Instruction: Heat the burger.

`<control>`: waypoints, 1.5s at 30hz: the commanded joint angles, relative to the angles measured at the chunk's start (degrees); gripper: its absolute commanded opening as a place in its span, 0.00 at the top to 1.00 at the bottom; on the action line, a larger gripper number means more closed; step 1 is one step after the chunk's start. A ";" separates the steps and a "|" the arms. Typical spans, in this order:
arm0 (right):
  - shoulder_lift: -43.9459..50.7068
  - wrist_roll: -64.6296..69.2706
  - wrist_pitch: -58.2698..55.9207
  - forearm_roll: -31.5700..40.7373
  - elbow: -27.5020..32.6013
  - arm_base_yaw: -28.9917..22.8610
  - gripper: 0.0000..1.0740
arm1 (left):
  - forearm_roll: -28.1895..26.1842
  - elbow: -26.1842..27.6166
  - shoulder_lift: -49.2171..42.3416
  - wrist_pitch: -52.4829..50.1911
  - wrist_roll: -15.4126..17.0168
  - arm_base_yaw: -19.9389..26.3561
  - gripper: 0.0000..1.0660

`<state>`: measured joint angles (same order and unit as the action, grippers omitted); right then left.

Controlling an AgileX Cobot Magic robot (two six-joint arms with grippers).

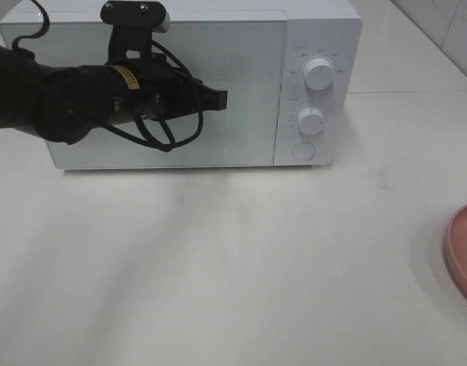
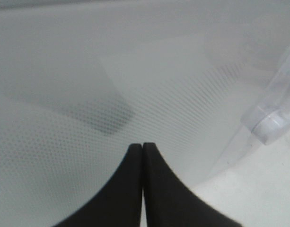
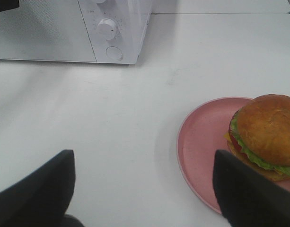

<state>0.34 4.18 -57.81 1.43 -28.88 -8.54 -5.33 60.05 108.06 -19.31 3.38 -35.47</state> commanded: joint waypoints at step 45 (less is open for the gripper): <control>1.43 -0.69 0.74 0.06 0.34 0.29 0.29 | 2.81 -4.01 -35.92 86.97 -1.43 24.87 0.06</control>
<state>0.34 4.18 -57.81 1.55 -28.88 -8.54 -2.29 56.38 72.54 66.58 2.29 -10.83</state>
